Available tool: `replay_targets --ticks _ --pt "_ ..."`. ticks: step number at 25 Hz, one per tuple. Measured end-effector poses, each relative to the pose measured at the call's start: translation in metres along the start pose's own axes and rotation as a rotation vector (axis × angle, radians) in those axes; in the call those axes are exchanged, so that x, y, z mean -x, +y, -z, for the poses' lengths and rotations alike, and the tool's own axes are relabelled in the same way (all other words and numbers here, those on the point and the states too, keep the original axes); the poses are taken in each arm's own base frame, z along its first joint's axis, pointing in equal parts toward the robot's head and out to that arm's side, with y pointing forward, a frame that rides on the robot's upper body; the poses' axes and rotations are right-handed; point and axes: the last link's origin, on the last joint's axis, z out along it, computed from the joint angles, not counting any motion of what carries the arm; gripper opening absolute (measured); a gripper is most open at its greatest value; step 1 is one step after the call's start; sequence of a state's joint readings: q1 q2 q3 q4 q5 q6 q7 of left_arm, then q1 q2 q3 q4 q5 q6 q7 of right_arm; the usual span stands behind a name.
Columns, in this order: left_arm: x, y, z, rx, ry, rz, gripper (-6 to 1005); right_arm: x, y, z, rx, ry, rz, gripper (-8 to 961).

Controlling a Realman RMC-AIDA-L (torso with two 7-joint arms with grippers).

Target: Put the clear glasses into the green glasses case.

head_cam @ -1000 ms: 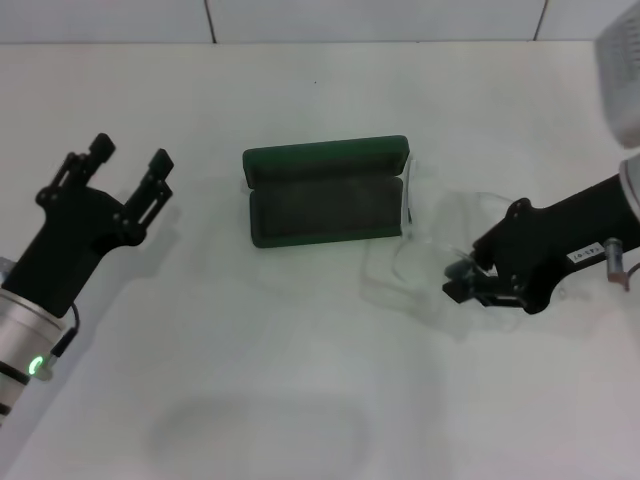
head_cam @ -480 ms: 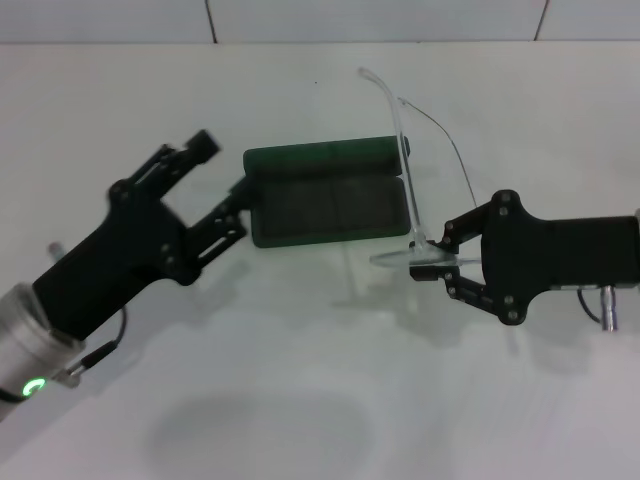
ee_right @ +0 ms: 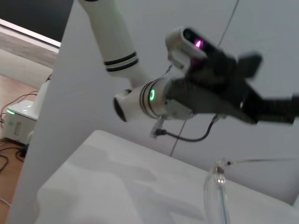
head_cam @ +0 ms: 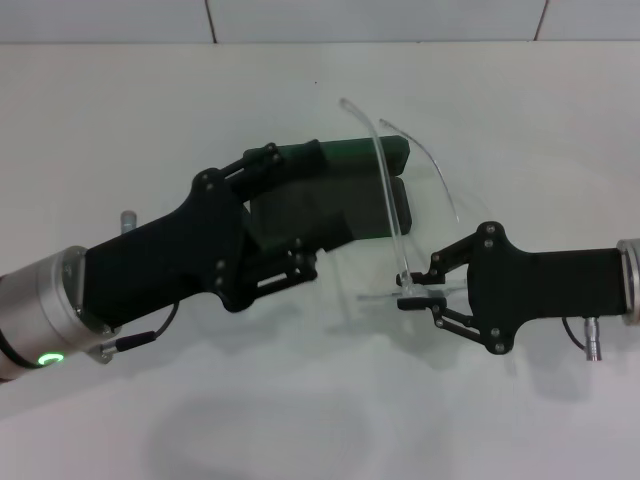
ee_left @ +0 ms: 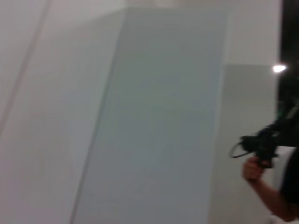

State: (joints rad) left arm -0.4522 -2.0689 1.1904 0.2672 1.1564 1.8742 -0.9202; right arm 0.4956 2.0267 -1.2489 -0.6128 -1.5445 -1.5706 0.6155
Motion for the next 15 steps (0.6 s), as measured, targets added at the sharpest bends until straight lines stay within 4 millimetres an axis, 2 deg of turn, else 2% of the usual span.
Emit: replay_targets --ticks 7,15 --pt "0.005 0.004 -0.012 0.095 -0.060 0.012 725 0.002 0.001 -0.007 0.035 -0.005 0.003 124" --pt "0.015 -0.008 -0.021 0.043 -0.141 0.096 725 0.008 0.000 -0.014 0.046 -0.037 0.046 124"
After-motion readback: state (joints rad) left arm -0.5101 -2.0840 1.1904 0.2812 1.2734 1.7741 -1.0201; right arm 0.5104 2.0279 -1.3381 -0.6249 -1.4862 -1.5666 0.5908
